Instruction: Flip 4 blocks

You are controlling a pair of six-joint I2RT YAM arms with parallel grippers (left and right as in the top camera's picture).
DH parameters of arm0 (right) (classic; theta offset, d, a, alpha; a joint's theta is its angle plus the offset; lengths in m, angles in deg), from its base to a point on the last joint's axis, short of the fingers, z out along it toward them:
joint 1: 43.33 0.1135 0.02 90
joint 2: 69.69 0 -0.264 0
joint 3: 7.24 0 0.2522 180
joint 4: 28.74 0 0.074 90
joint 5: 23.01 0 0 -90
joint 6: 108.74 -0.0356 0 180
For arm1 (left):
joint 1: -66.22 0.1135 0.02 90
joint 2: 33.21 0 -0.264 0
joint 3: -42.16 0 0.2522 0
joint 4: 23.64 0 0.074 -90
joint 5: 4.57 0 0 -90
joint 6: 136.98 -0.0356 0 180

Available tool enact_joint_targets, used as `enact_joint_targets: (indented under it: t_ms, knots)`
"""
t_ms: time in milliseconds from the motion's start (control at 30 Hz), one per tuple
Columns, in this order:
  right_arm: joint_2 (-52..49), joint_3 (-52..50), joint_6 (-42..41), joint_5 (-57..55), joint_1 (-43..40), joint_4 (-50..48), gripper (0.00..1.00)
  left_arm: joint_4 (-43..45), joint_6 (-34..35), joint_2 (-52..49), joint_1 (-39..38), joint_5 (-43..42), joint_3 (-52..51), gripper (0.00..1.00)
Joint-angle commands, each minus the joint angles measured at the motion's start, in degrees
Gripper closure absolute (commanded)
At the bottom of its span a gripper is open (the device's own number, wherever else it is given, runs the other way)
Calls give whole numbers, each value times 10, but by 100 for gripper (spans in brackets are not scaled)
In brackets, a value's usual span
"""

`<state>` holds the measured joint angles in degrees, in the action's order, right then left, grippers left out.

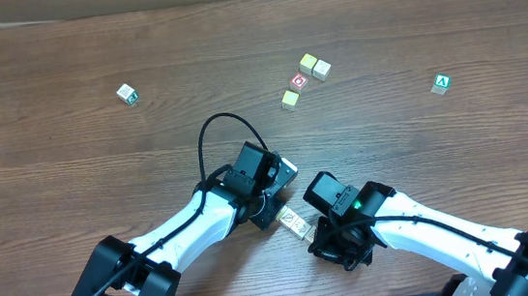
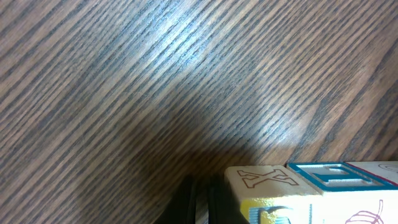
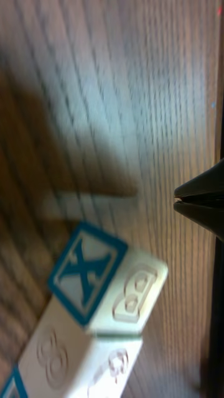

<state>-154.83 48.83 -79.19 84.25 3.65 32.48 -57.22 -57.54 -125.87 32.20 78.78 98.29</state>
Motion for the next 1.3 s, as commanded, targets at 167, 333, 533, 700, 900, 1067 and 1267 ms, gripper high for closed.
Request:
enact_joint_targets:
  t_ms: [167,333,533,700,900,1067,1267]
  knots:
    - [-2,0,6,-33,3,-40,96,-4,-12,-29,-2,27,-22,96]
    - [-2,0,6,-37,3,-43,96,-4,-12,-29,-2,28,-22,96]
    - [-2,0,6,-43,3,-44,96,-4,-12,-29,-2,28,-22,96]
    - [-2,0,6,-43,3,-50,96,-4,-12,-29,-2,28,-22,96]
    - [-2,0,6,-42,3,-52,96,-4,-12,-29,-2,26,-22,96]
    - [-2,0,6,-30,3,-58,96,0,-11,-29,-2,26,-22,96]
    - [-2,0,6,-19,3,-59,96,1,-10,-29,-2,26,-22,96]
